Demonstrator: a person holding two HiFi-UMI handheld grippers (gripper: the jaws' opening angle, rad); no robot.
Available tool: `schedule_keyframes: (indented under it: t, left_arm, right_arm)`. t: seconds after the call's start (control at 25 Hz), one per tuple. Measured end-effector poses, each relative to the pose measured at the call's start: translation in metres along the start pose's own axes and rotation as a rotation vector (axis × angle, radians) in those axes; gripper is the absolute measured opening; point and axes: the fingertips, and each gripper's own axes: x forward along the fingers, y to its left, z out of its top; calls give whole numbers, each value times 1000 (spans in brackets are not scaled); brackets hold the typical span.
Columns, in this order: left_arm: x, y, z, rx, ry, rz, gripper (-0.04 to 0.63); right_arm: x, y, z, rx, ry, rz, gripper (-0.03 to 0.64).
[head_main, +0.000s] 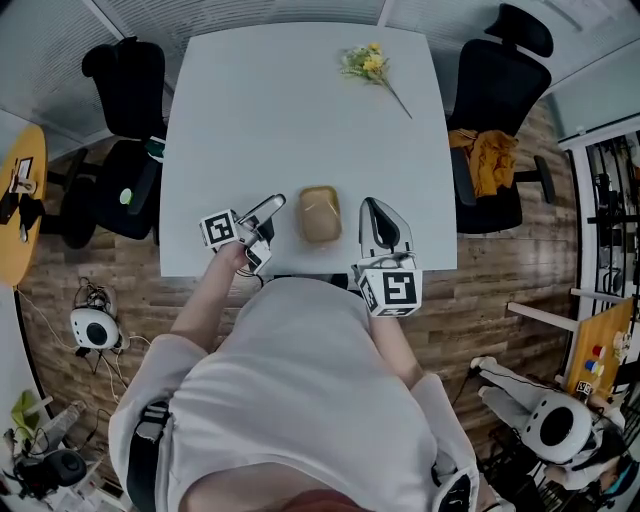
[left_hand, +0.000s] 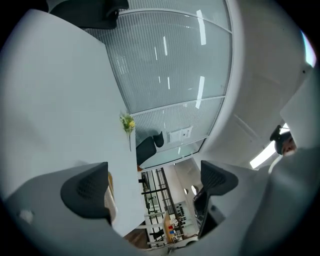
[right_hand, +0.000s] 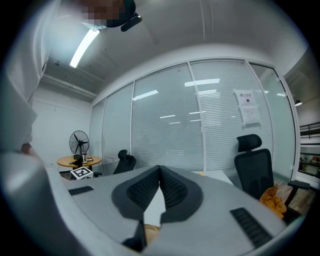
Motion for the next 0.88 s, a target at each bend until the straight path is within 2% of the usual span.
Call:
schedule_keyframes:
  t: [0.24, 0.52, 0.68, 0.88]
  left_arm:
    - [-6, 49, -8, -5, 67, 93, 557]
    - [-8, 80, -21, -45, 123, 119, 555]
    - [-11, 103, -21, -49, 133, 178, 554]
    - [-13, 128, -24, -125, 147, 205, 552]
  right_arm:
    - [-4, -2, -2, -3, 6, -16, 6]
    - [-10, 0, -3, -1, 11, -25, 6]
    - [-13, -2, -4, 5, 16, -35, 6]
    - [-16, -5, -7, 20, 24, -50, 6]
